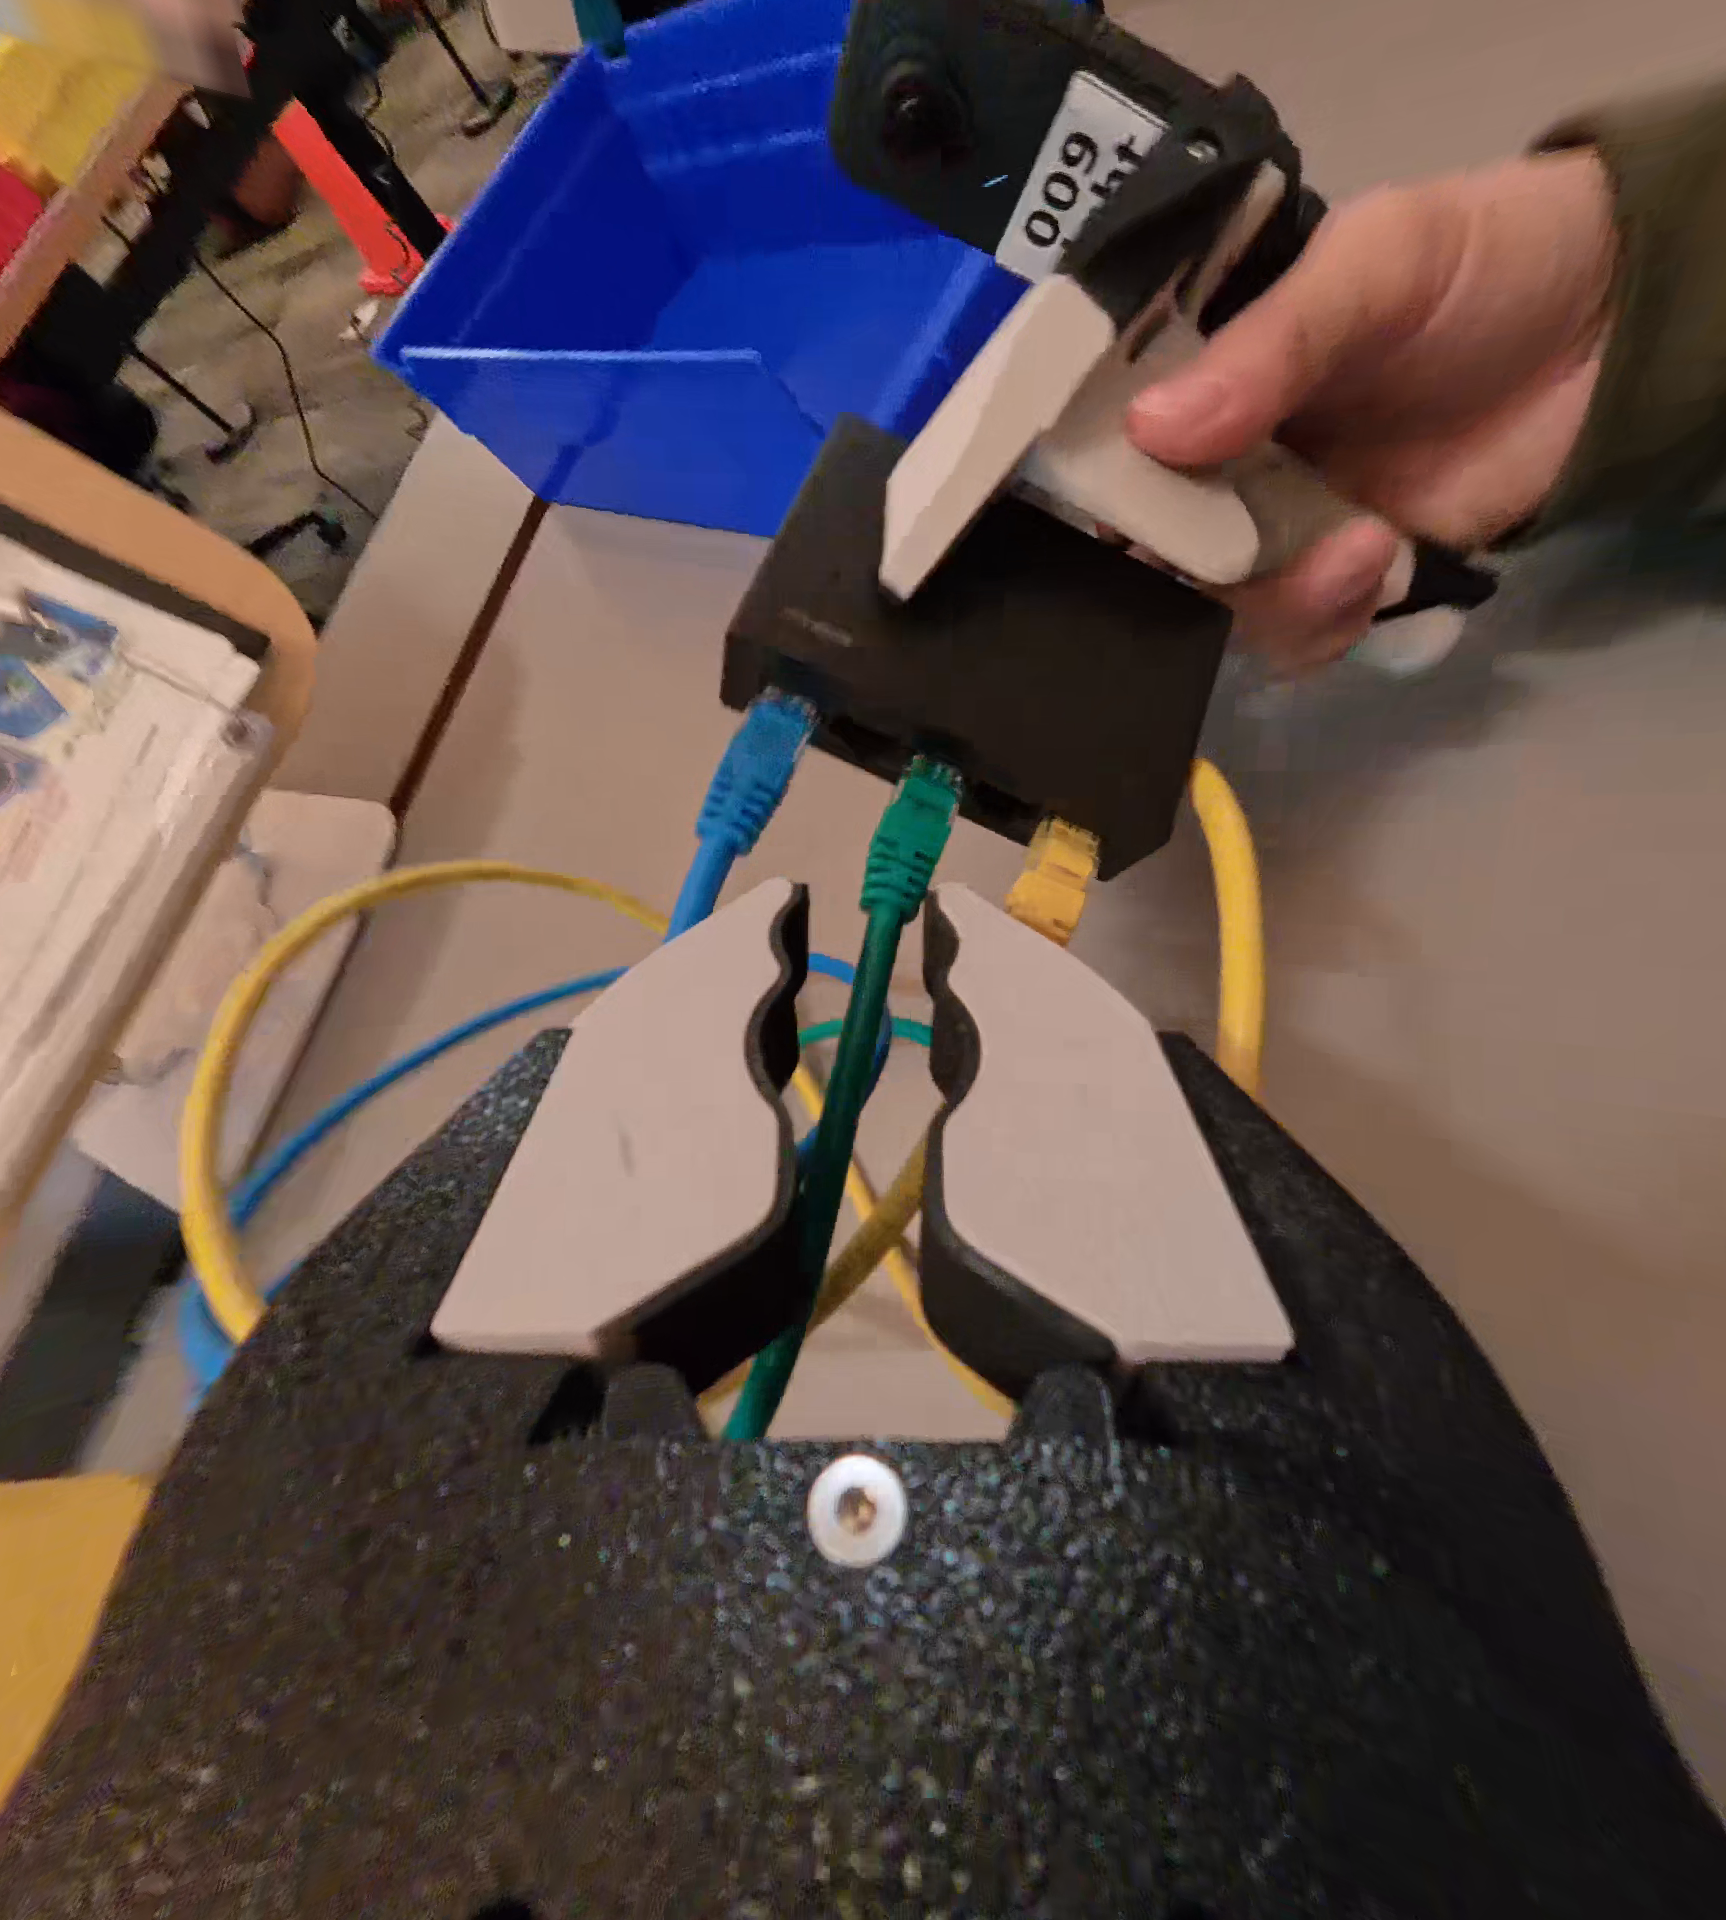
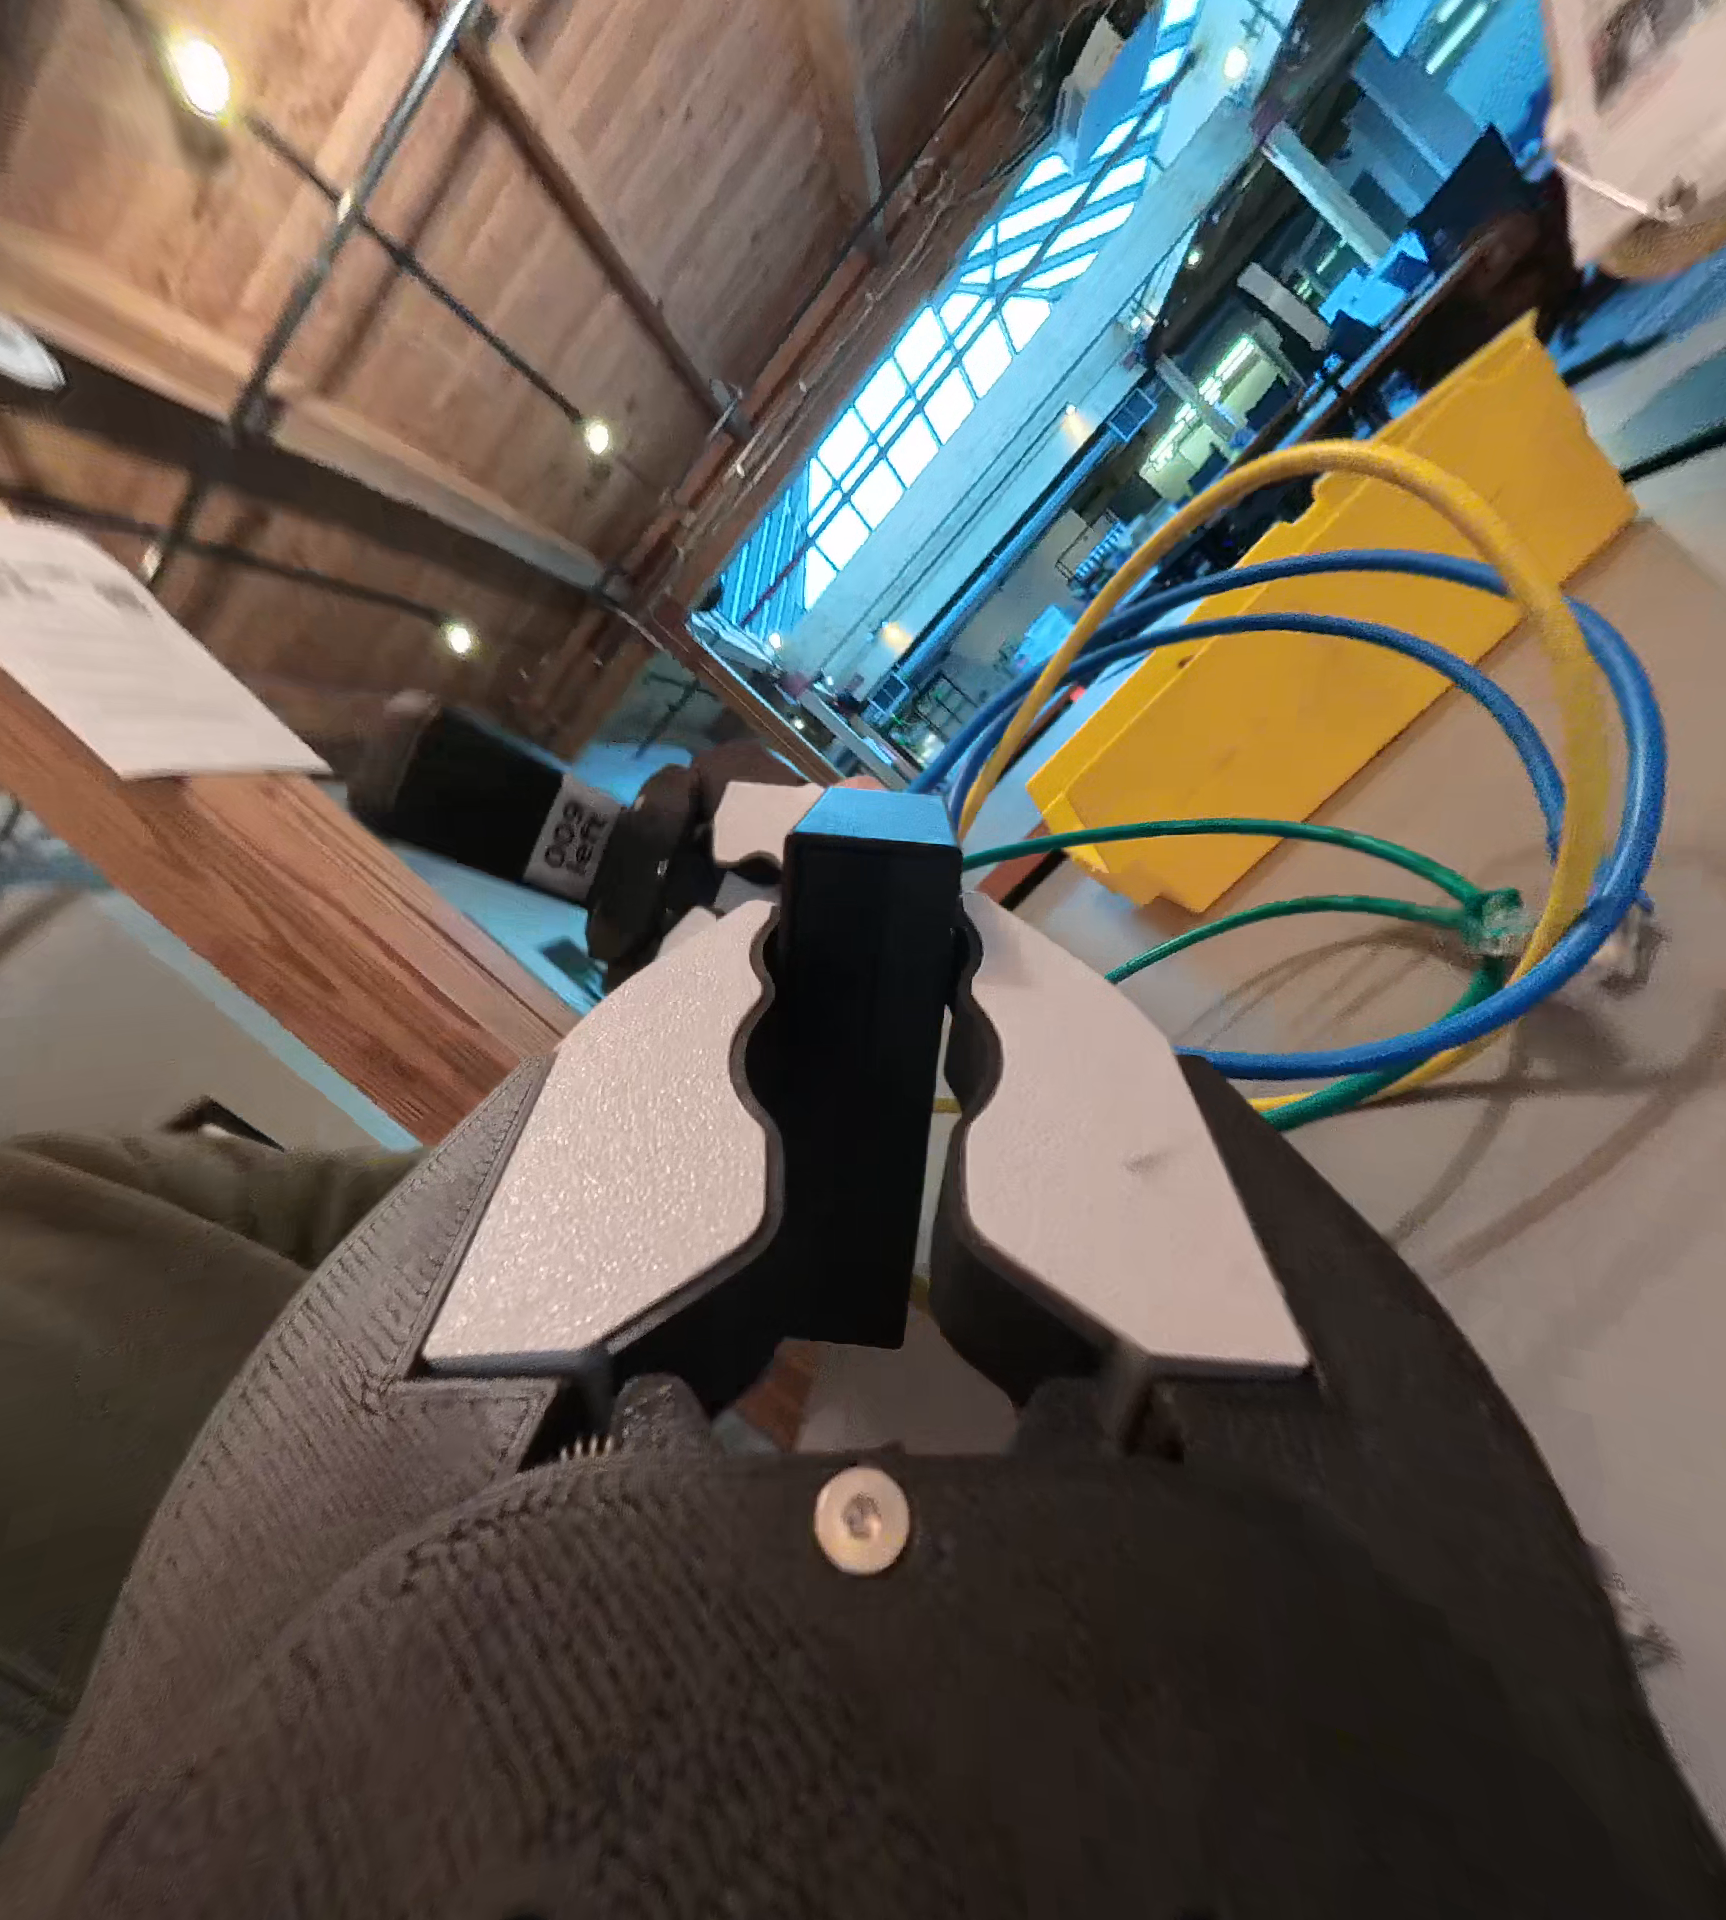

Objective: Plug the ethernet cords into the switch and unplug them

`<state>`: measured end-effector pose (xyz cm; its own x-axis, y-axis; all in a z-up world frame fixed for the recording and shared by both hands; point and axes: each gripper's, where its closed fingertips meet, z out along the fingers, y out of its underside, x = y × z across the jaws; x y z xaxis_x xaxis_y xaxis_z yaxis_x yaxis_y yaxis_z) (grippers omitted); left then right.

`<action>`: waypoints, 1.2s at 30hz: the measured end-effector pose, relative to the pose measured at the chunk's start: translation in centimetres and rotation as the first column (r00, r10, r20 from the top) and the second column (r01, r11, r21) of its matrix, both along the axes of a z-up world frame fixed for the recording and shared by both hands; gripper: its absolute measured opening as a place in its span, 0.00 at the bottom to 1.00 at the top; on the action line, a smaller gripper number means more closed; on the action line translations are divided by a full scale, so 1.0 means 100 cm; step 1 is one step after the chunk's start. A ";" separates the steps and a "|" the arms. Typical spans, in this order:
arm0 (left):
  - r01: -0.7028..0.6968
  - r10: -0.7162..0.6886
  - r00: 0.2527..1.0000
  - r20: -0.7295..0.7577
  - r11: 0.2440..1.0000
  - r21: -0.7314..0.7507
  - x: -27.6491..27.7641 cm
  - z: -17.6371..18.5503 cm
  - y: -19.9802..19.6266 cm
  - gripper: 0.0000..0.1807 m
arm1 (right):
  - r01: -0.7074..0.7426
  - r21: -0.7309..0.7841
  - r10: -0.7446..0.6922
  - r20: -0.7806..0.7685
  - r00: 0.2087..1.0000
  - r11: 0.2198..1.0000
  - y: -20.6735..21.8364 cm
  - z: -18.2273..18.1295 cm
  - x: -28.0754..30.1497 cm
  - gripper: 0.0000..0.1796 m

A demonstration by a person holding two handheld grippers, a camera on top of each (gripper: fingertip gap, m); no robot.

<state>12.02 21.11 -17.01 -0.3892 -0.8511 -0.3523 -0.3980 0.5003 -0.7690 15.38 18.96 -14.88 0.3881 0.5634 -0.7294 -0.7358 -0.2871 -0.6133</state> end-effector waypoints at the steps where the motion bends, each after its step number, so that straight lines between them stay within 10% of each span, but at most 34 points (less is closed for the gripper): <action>1: -0.013 0.012 1.000 -0.006 0.997 -0.075 -0.003 0.002 -0.001 0.11 | 0.011 0.020 -0.012 0.049 0.999 1.000 -0.001 0.001 0.000 0.16; 12: -0.153 0.272 0.960 0.067 0.709 -0.688 -0.029 0.059 -0.014 0.24 | 0.153 0.464 -0.267 0.191 0.945 0.873 -0.036 0.039 0.018 0.16; 22: -0.025 0.300 0.936 0.182 0.576 -0.817 -0.007 0.045 -0.055 0.17 | 0.208 0.525 -0.243 -0.003 0.970 0.825 -0.043 0.047 0.026 0.16; 30: 0.008 0.341 0.896 0.286 0.629 -0.777 0.000 0.049 -0.045 0.00 | 0.153 0.558 -0.190 0.008 0.982 0.815 -0.044 0.049 0.007 0.16; 36: -0.121 0.393 0.886 0.246 0.709 -0.694 -0.007 0.044 -0.041 0.13 | 0.161 0.566 -0.227 0.047 0.973 0.808 -0.044 0.050 0.006 0.16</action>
<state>11.30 17.03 -12.65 -0.0838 -0.9629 0.2567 -0.0692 -0.2513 -0.9654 16.02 14.59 -9.85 0.5894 0.7637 -0.2632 -0.6603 0.2679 -0.7016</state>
